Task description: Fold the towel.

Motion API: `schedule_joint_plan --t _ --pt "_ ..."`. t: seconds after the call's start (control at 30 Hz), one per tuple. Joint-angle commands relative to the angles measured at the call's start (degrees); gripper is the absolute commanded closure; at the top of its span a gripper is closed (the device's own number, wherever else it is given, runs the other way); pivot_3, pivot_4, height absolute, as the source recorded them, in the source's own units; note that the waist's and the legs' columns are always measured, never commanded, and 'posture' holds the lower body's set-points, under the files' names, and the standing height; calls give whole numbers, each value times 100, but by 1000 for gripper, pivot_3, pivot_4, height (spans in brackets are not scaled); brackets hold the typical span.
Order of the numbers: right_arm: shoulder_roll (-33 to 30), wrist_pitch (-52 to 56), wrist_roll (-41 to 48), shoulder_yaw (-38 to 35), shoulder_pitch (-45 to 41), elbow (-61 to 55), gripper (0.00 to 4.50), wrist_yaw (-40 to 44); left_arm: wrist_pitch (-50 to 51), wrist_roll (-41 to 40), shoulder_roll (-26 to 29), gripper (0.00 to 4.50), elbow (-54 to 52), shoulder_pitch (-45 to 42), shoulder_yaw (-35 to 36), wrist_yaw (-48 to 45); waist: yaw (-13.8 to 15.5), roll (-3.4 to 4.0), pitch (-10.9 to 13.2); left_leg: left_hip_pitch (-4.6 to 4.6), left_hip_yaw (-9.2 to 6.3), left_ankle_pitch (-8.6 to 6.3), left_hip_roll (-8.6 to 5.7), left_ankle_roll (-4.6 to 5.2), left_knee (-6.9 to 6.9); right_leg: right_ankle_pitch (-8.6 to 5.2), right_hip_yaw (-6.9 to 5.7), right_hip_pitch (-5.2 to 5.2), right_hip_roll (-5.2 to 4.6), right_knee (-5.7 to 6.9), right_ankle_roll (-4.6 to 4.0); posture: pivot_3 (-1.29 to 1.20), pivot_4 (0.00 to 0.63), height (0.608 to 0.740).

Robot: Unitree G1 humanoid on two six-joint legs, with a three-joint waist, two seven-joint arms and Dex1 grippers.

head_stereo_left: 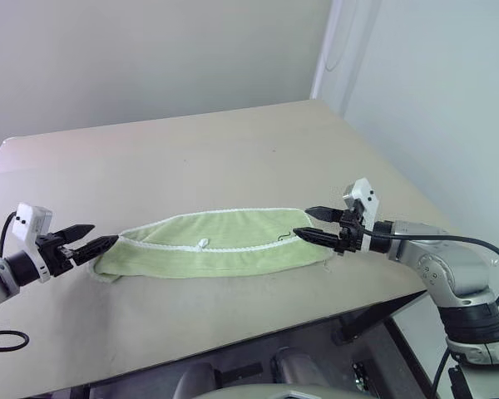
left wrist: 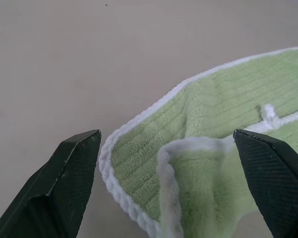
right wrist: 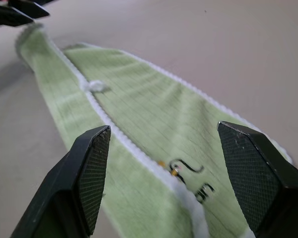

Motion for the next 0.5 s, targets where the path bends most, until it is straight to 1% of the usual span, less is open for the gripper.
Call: schedule_joint_plan --t 0.03,0.13,0.3,0.5 --pt "-34 -88 10 -139 -57 -96 917 -39 -160 128 75 0 186 -367 -177 -162 -1 -1 -1 -2 -1 0 0 0 0 0 0 -1 1 0 0 0 0 740" --pt "-59 -61 -24 -144 22 -162 917 -100 -202 258 127 0 313 -468 -397 -323 -1 -2 -1 -3 -1 0 0 0 0 1 0 -1 0 0 0 0 0 740" --pt "-115 10 11 -210 206 -328 917 -192 -132 360 370 0 544 -526 -569 -770 -9 -2 -1 -6 -1 0 1 0 -2 1 0 -7 1 2 0 0 0 740" --pt "-129 16 32 -224 245 -367 917 -245 -111 436 552 0 826 -605 -567 -944 -7 -2 -1 -5 -1 0 0 0 3 0 0 -5 0 3 1 0 0 740"
